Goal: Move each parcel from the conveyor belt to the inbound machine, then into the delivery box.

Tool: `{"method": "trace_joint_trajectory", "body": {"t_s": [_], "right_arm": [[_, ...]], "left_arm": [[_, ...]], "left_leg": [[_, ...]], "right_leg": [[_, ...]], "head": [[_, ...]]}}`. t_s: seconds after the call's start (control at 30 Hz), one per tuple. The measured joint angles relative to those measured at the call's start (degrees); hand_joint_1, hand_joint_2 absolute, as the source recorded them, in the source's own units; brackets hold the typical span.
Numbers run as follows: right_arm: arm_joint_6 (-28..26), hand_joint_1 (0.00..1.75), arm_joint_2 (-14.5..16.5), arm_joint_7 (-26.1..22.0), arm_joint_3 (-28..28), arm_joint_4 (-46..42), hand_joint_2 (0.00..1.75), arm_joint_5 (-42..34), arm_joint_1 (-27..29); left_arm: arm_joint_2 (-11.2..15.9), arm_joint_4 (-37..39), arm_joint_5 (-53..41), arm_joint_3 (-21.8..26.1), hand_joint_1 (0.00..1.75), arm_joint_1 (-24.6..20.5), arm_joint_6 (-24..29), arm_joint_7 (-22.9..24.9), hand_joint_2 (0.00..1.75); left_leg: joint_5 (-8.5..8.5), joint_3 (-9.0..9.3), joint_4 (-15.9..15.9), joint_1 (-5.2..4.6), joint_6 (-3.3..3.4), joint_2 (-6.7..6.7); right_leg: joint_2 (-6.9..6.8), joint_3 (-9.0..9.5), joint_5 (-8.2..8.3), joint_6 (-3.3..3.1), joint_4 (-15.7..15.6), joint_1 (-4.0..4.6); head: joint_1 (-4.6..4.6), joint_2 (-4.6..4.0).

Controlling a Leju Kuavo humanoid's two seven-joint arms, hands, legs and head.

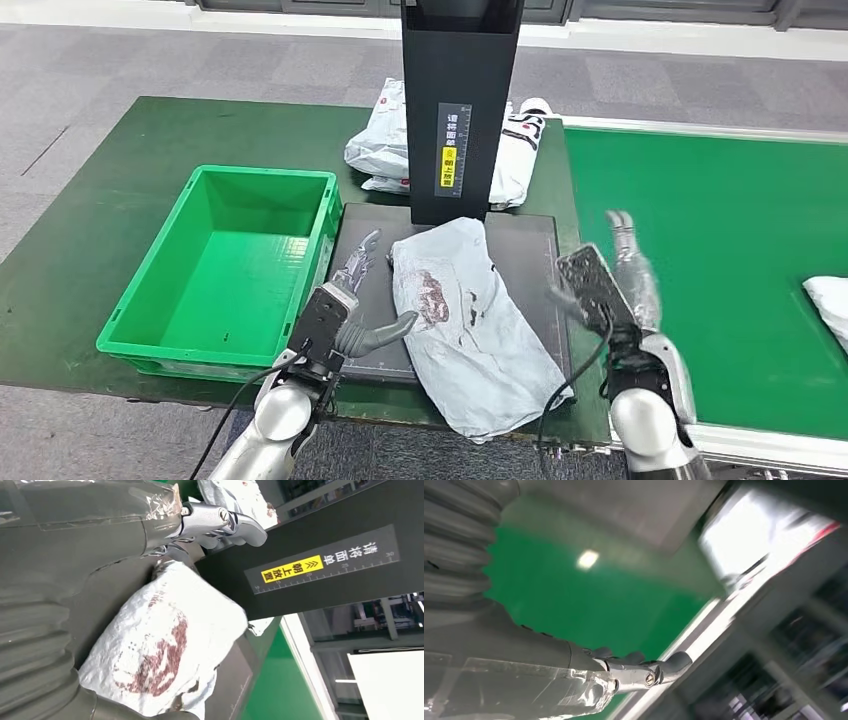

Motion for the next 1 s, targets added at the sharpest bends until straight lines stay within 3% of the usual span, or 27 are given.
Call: {"method": "trace_joint_trajectory", "body": {"t_s": [0.4,0.57,0.63,0.7,0.8,0.87,1.0], "right_arm": [[1.40,0.00,-1.97,4.75,-2.49,9.37,0.00,12.32,-4.43],[-4.18,0.00,-2.24,4.46,-2.49,10.78,0.00,16.59,-5.48],[-7.35,0.00,-2.17,0.14,-2.51,9.83,0.87,12.32,-5.19],[-7.23,0.00,-1.91,-6.48,-2.53,7.10,1.75,1.23,-4.19],[-2.31,0.00,-1.02,-15.88,-2.53,1.10,1.75,-20.08,-1.34],[0.51,0.00,-0.17,-19.58,-2.53,-2.71,1.75,-29.38,1.09],[1.82,0.00,1.09,-21.72,-2.53,-7.78,1.75,-34.02,4.50]], "left_arm": [[-0.45,-0.19,-0.43,0.00,0.00,0.00,-1.04,0.66,1.75],[-0.45,-0.40,-0.58,0.00,0.00,0.66,-0.96,0.80,1.75],[-0.44,-0.64,-1.37,0.00,0.00,1.25,-0.47,0.89,1.75],[-0.30,-0.83,-3.96,0.00,0.00,1.66,-0.02,0.80,1.75],[0.26,-1.19,-10.50,-0.03,0.00,2.03,-1.40,-0.26,1.75],[0.57,-2.06,-14.53,-0.04,0.00,2.57,-3.35,-1.16,1.75],[0.92,-3.84,-17.62,-0.07,0.00,3.58,-4.98,-1.68,1.75]], "left_leg": [[-0.01,-0.02,-0.01,0.01,-0.01,0.00],[-0.01,-0.02,-0.01,0.01,-0.01,-0.01],[-0.01,-0.02,-0.01,0.01,-0.01,-0.01],[-0.01,-0.02,-0.01,0.01,-0.02,-0.01],[-0.04,-0.02,-0.02,0.03,-0.04,-0.03],[-0.07,-0.03,-0.03,0.04,-0.06,-0.04],[-0.10,-0.03,-0.04,0.05,-0.10,-0.01]], "right_leg": [[0.01,-0.03,-0.03,-0.02,0.01,0.02],[0.00,-0.02,-0.02,-0.02,0.01,0.01],[0.00,-0.03,-0.03,-0.02,0.01,0.01],[0.00,-0.04,-0.04,-0.02,0.01,0.02],[-0.02,-0.04,-0.08,-0.05,0.01,0.04],[-0.04,-0.04,-0.12,-0.08,0.01,0.07],[-0.03,-0.04,-0.16,-0.11,0.01,0.07]], "head": [[0.00,0.00],[0.00,0.00],[0.00,0.01],[0.00,0.01],[0.00,0.00],[0.00,0.00],[0.00,-0.01]]}}
